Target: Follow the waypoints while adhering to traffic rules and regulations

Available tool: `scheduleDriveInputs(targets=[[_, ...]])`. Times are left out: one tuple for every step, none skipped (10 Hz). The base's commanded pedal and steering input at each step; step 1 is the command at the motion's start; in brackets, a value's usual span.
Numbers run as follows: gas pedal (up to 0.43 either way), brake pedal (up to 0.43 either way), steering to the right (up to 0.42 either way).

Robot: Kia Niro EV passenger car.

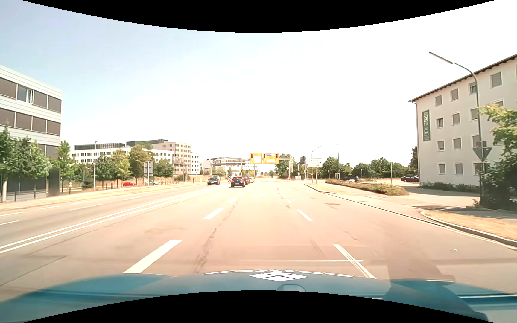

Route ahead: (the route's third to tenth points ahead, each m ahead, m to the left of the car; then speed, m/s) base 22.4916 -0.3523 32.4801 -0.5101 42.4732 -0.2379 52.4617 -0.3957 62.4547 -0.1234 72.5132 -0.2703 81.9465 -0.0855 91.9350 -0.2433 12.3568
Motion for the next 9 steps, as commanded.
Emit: scheduleDriveInputs(targets=[[0.0,0.146,0.014],[0.0,0.146,0.014],[0.0,0.128,0.014],[0.0,0.098,0.014],[0.0,0.0,0.014],[0.0,0.0,0.014],[0.0,0.0,0.014],[0.0,0.0,0.013],[0.0,0.0,0.012]])
